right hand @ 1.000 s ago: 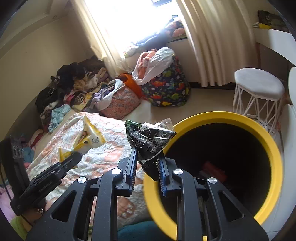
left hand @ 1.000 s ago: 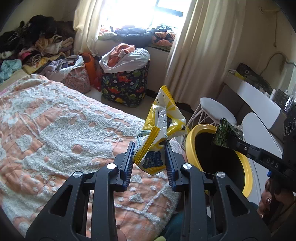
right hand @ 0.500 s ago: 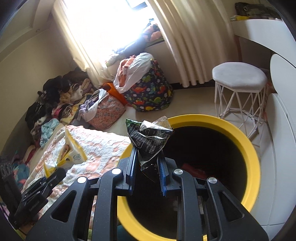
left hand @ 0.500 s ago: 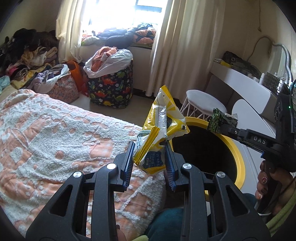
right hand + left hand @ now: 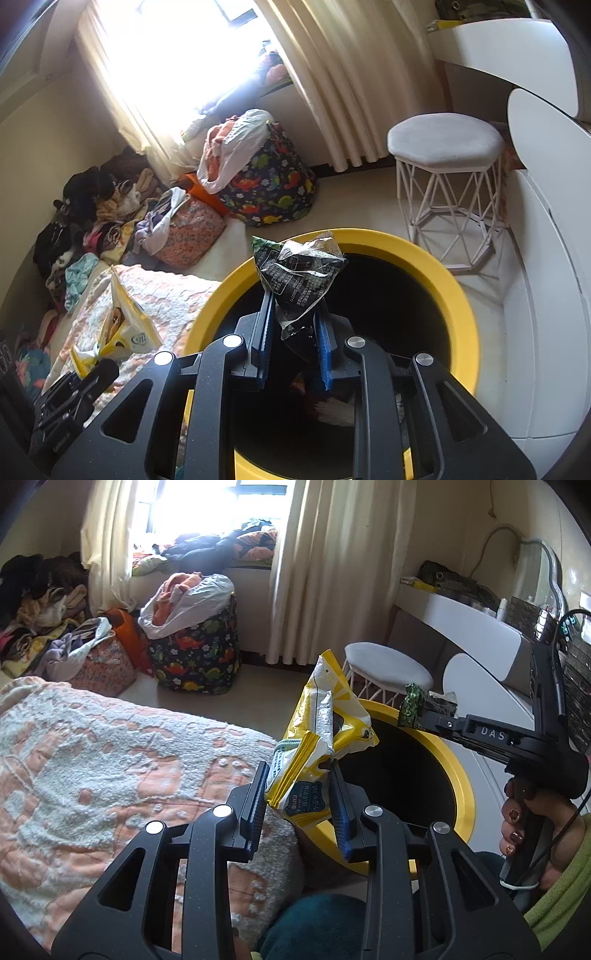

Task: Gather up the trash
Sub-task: 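Lift the yellow packet and dark wrapper and carry them over the bin, then open both tools to drop the yellow packet and dark wrapper into the bin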

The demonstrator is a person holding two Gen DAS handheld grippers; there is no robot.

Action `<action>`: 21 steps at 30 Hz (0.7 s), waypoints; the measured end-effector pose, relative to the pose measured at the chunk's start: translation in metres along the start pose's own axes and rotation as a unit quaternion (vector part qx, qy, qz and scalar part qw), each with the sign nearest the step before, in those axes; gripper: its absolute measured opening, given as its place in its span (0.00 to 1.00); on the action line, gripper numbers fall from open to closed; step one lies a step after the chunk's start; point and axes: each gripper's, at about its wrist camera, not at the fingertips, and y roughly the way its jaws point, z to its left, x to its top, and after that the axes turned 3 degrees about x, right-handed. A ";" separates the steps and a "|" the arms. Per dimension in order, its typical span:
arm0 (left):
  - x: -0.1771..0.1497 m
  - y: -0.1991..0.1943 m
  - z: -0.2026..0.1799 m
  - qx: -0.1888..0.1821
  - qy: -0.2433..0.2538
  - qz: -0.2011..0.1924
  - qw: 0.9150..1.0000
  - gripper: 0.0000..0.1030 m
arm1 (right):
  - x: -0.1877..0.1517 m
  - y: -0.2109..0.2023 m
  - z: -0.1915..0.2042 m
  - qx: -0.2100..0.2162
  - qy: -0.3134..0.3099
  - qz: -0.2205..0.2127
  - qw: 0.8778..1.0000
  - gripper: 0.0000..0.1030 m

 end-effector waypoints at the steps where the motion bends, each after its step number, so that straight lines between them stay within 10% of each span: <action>1: 0.000 0.001 -0.003 -0.001 0.003 0.001 1.000 0.24 | 0.000 0.000 -0.003 -0.002 0.003 0.000 1.000 0.20; 21: -0.010 0.039 -0.048 -0.030 0.075 0.048 0.996 0.24 | 0.004 -0.001 -0.030 -0.019 0.038 0.002 0.999 0.22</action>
